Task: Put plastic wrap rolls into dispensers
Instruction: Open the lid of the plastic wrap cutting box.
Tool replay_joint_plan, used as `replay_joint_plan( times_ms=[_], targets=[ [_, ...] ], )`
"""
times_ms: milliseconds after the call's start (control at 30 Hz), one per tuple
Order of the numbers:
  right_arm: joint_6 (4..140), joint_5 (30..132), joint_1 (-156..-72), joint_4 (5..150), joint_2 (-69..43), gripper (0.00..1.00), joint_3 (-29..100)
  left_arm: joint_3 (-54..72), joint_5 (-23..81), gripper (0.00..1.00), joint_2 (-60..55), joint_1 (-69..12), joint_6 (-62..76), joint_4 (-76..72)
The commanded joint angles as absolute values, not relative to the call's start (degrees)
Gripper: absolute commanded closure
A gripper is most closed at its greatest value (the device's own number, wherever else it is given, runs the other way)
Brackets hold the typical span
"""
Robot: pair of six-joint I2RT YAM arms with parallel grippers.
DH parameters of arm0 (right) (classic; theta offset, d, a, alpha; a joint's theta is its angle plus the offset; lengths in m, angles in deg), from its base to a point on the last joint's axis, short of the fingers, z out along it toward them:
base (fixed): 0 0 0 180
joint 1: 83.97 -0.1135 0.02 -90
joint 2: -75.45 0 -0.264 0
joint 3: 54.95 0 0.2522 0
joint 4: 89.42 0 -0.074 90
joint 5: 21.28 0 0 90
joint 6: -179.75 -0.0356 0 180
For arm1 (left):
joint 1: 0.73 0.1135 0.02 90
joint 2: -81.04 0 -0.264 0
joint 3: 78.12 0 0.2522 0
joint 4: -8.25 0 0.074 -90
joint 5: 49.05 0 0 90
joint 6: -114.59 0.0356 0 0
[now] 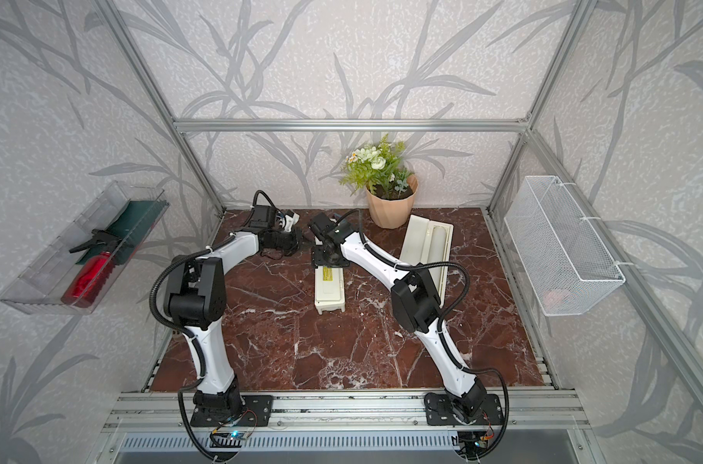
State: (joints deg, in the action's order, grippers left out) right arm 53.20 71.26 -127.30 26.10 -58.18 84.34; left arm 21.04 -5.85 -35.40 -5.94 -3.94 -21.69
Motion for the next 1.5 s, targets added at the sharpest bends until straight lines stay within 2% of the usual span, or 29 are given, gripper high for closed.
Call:
replay_joint_plan(
  times_ms=[0, 100, 533, 600, 700, 733, 767, 1067, 1267, 1300, 1400, 1433, 1467],
  targets=[
    [54.64, 76.42, -126.84, 30.52, -53.96, 0.43, 82.12, 24.62, -6.68, 1.00, -37.13, -6.53, -3.40, -23.63],
    [53.99, 77.58, -125.87, 32.26, -52.59, 0.43, 79.55, 27.19, -5.04, 1.00, -37.92, -7.40, -0.95, -28.25],
    [54.85, 82.76, -124.05, 36.15, -51.13, 0.42, 76.59, 29.74, -6.10, 1.00, -39.37, -11.30, -4.16, -26.18],
    [55.61, 83.90, -123.58, 37.00, -50.58, 0.38, 75.90, 30.35, -7.29, 1.00, -39.80, -11.95, -4.66, -25.48],
    [57.49, 89.64, -121.86, 38.94, -49.55, 0.22, 74.29, 31.07, -8.26, 1.00, -40.73, -12.96, -5.45, -25.20],
    [57.93, 91.97, -121.06, 39.91, -48.75, 0.15, 73.25, 31.25, -8.31, 1.00, -40.87, -13.28, -5.63, -25.16],
    [57.77, 92.85, -120.30, 41.72, -47.68, 0.01, 71.30, 31.41, -8.35, 1.00, -40.86, -13.53, -5.86, -25.02],
    [64.90, 89.36, -114.10, 53.94, -33.51, 0.00, 56.36, 38.74, -7.34, 1.00, -44.21, -17.59, -6.65, -26.56],
    [72.65, 83.79, -109.37, 55.57, -27.18, 0.00, 49.25, 39.62, -0.81, 1.00, -42.41, -18.33, -3.40, -27.96],
    [75.32, 81.34, -108.77, 56.44, -25.43, 0.00, 47.14, 38.31, 1.90, 0.93, -40.33, -18.23, -1.00, -28.47],
    [84.12, 70.30, -108.39, 64.27, -17.78, 0.00, 36.63, 29.76, 11.65, 0.59, -31.22, -17.70, 5.42, -25.68],
    [86.89, 66.02, -108.26, 68.91, -14.87, 0.00, 31.81, 25.42, 15.41, 0.38, -27.26, -17.60, 7.68, -23.31],
    [88.96, 62.17, -108.19, 73.26, -12.54, 0.00, 27.02, 21.37, 19.39, 0.22, -23.80, -17.52, 9.40, -20.85]
  ],
)
